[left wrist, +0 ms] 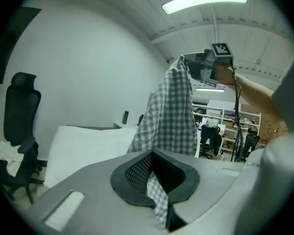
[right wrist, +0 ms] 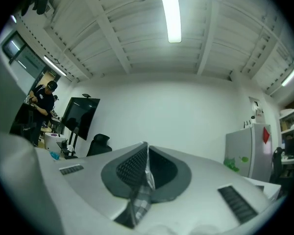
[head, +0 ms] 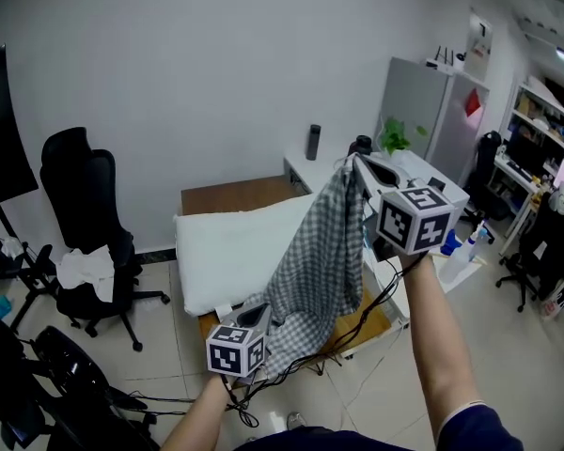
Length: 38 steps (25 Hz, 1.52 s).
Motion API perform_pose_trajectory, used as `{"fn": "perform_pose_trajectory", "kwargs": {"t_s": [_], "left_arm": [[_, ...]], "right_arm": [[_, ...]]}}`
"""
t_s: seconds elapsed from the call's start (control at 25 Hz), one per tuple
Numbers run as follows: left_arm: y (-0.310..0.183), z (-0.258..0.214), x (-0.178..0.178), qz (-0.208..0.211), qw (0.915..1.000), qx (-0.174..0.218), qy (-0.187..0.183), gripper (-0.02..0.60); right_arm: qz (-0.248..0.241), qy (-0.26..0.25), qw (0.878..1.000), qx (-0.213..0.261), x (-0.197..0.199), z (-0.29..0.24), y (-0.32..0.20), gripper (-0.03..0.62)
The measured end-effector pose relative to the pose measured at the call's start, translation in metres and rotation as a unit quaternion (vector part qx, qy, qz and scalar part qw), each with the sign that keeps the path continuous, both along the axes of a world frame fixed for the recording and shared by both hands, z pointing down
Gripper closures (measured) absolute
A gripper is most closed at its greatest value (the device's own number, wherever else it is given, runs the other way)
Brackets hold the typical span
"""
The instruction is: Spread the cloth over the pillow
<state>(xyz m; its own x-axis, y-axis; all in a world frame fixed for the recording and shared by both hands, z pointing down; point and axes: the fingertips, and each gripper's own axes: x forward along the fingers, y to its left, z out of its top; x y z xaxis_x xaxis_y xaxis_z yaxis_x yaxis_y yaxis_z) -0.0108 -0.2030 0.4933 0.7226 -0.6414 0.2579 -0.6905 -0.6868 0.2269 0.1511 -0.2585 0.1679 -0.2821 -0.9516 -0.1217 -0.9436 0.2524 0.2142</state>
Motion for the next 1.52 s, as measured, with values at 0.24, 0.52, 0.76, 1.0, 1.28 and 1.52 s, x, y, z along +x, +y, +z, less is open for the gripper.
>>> {"fn": "perform_pose_trajectory", "kwargs": {"t_s": [0.24, 0.52, 0.76, 1.0, 1.28, 1.52], "left_arm": [[0.005, 0.003, 0.005, 0.005, 1.0, 0.0, -0.003, 0.572], [0.002, -0.007, 0.009, 0.005, 0.9999, 0.012, -0.009, 0.572], [0.007, 0.002, 0.017, 0.011, 0.9997, 0.013, -0.015, 0.572], [0.002, 0.011, 0.035, 0.021, 0.9994, 0.016, -0.024, 0.572], [-0.017, -0.014, 0.044, 0.005, 0.9986, 0.049, -0.016, 0.572], [-0.026, -0.031, 0.058, 0.014, 0.9977, 0.065, -0.01, 0.572]], "right_arm": [[-0.003, -0.005, 1.0, 0.028, -0.002, -0.047, -0.005, 0.572], [-0.003, -0.006, 0.999, 0.045, 0.0, -0.093, -0.014, 0.572], [-0.001, 0.001, 0.997, 0.072, -0.001, -0.145, -0.01, 0.572], [0.014, 0.015, 0.996, 0.088, -0.001, -0.184, -0.011, 0.572], [0.028, 0.017, 0.995, 0.097, 0.004, -0.218, -0.011, 0.572], [0.039, 0.017, 0.993, 0.106, -0.003, -0.237, -0.011, 0.572]]}}
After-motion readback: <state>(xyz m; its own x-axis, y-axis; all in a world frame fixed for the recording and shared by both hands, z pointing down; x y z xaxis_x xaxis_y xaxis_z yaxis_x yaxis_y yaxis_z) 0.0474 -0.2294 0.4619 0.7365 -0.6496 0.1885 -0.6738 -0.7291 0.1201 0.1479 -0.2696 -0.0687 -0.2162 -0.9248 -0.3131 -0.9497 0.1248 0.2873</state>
